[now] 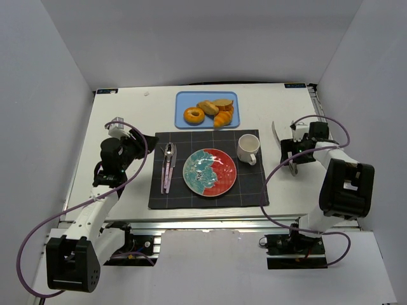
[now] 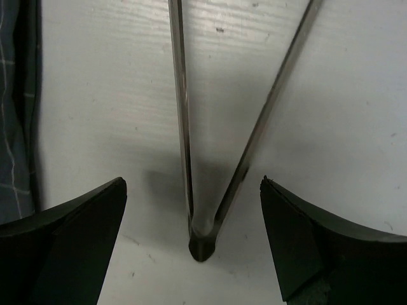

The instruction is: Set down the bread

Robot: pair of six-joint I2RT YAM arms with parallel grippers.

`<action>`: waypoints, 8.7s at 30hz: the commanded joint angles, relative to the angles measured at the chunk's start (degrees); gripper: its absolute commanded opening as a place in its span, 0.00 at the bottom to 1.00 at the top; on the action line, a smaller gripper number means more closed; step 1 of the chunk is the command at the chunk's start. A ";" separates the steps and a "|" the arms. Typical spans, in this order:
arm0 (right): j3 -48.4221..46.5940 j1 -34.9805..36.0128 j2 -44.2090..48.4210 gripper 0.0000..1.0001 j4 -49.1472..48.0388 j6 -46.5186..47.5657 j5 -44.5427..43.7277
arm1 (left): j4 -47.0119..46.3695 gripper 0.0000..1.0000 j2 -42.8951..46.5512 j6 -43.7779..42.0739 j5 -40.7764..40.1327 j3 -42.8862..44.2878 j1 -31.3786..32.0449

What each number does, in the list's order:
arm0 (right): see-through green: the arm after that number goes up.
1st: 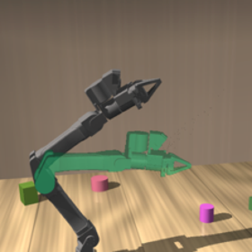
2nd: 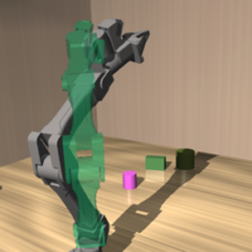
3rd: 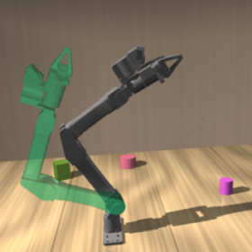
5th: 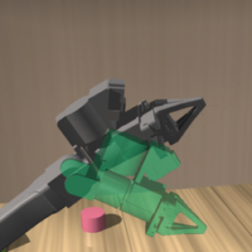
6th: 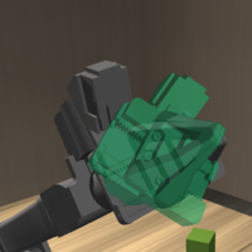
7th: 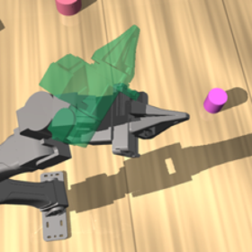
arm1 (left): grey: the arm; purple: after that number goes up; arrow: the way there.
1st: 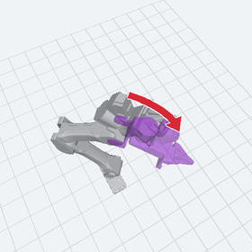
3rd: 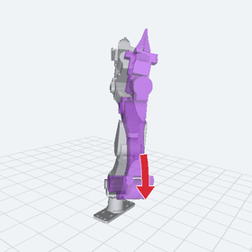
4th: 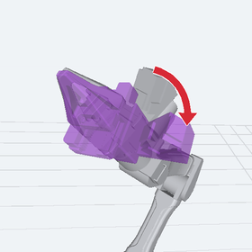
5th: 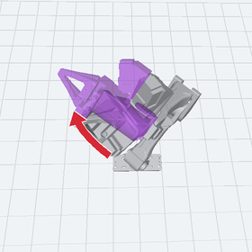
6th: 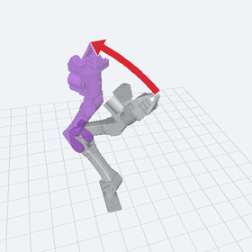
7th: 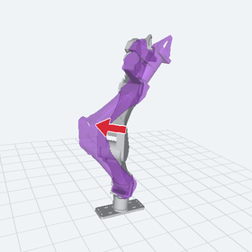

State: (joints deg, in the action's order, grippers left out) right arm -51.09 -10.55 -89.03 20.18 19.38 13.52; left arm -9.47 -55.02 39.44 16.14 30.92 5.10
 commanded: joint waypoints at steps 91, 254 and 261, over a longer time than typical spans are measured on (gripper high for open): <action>-37.68 33.40 -16.08 0.51 9.35 76.60 -15.63 | 1.74 0.51 4.14 -0.59 -1.46 -0.24 0.34; -16.55 18.31 17.84 0.00 1.40 1.84 -3.64 | 2.27 0.51 6.25 0.37 -1.03 -0.33 0.26; 0.46 7.56 16.45 0.00 -12.53 -14.44 -20.71 | 0.07 0.51 4.49 0.73 0.20 -0.68 0.35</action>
State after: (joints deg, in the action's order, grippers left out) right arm -52.77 -0.45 -71.77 17.04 17.08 0.30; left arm -7.31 -49.95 39.97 15.05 30.48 5.13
